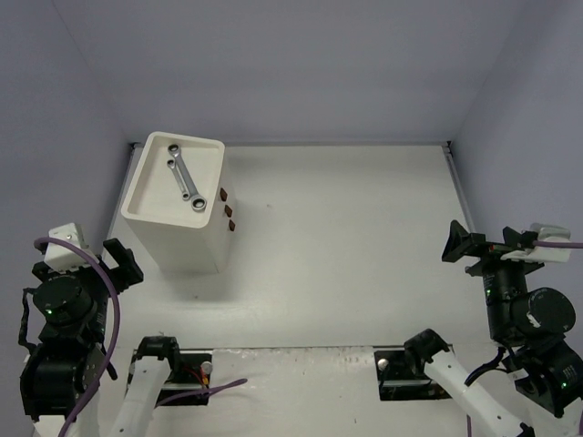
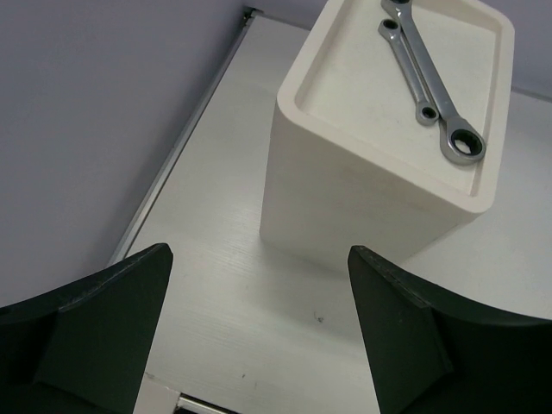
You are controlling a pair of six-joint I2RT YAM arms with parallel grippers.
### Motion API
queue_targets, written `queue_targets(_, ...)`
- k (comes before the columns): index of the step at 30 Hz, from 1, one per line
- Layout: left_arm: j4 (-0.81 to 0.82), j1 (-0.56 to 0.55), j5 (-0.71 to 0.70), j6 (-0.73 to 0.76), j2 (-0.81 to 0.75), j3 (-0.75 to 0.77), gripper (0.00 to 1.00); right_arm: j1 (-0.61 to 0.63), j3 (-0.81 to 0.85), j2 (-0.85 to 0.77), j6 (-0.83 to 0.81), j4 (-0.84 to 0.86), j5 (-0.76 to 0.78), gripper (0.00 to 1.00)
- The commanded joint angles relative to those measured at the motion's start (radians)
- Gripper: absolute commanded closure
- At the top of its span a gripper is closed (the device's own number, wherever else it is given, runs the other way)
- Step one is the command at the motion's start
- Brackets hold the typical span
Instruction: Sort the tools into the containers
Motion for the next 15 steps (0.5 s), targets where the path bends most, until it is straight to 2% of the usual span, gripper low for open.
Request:
queue_targets(1,-0.009,0.003,0.001,-0.033,-0.028,-0.025,0.19,0.034,-0.019,-0.020,-0.018,0.046,-0.005,0.00)
queue_targets(15,-0.029,0.003,-0.002,-0.056,-0.025,-0.046,0.19,0.118,-0.003,0.019,-0.003,0.032,-0.003,0.00)
